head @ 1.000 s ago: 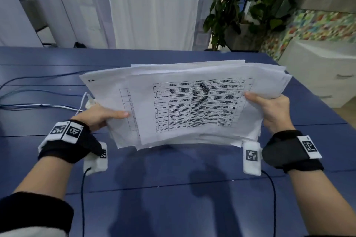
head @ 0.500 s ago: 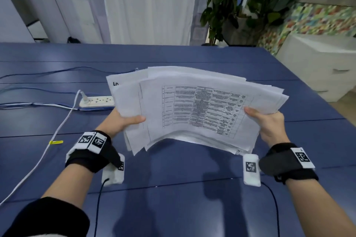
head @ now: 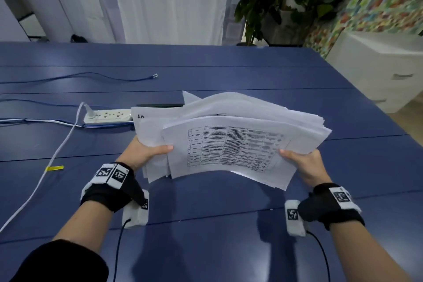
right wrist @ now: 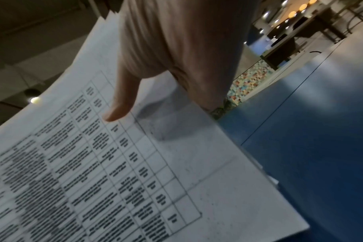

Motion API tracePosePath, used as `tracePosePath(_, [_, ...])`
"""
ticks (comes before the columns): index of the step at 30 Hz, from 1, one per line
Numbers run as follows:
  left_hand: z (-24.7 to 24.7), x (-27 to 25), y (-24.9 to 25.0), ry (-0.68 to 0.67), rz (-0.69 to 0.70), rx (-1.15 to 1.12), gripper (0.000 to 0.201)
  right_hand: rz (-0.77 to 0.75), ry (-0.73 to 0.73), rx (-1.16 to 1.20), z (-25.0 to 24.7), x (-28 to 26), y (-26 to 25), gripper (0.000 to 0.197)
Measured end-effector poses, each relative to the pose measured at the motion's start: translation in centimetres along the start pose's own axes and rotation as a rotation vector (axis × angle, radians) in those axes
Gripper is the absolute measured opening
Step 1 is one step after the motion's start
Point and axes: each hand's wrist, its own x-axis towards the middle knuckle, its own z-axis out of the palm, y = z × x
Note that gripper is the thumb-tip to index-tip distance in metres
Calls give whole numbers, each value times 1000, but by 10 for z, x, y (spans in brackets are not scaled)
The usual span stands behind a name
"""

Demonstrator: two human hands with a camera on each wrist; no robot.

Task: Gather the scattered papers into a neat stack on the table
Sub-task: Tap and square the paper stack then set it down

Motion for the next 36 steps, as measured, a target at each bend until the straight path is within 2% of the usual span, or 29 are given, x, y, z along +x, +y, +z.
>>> tracePosePath(3, [-1, -2, -4, 46, 45, -10, 67, 1, 17, 23, 5, 4, -10, 61])
tracePosePath(7, [-13, -6, -11, 67, 47, -59, 83, -33, -33, 11, 10, -2, -24, 65])
tracePosePath(10, [-21, -10, -15, 47, 8, -130, 91, -43, -92, -31, 13, -7, -38, 53])
tracePosePath(13, [-22, -12, -11, 34, -21, -182, 92, -64, -114, -40, 18, -8, -54, 62])
tracePosePath(15, [-19, -11, -4, 79, -19, -155, 80, -63, -103, -12, 22, -6, -62, 66])
tracePosePath(16, [-17, -10, 0, 132, -8, -132, 65, -56, -92, -2, 25, -5, -65, 64])
tracePosePath(18, [-11, -8, 11, 272, 32, -27, 37, -19, -40, -4, 29, 1, -67, 54])
tracePosePath(21, [-7, -2, 30, 310, 57, 76, 22, 34, 54, 0, 31, 7, -72, 38])
tracePosePath(24, [-10, 6, 53, 288, 54, 132, 19, 102, 96, 5, 31, 12, -78, 32])
tracePosePath(27, [-10, 19, 60, 255, -11, 187, 20, 175, 123, -55, 31, 15, -72, 31])
tracePosePath(30, [-3, 34, 40, 243, -82, 235, 23, 258, 166, -138, 29, 20, -51, 40])
tracePosePath(33, [10, 46, 9, 221, -131, 315, 39, 341, 235, -175, 24, 25, -25, 43])
tracePosePath(36, [21, 57, -21, 167, -219, 436, 43, 413, 254, -228, 16, 32, 3, 31])
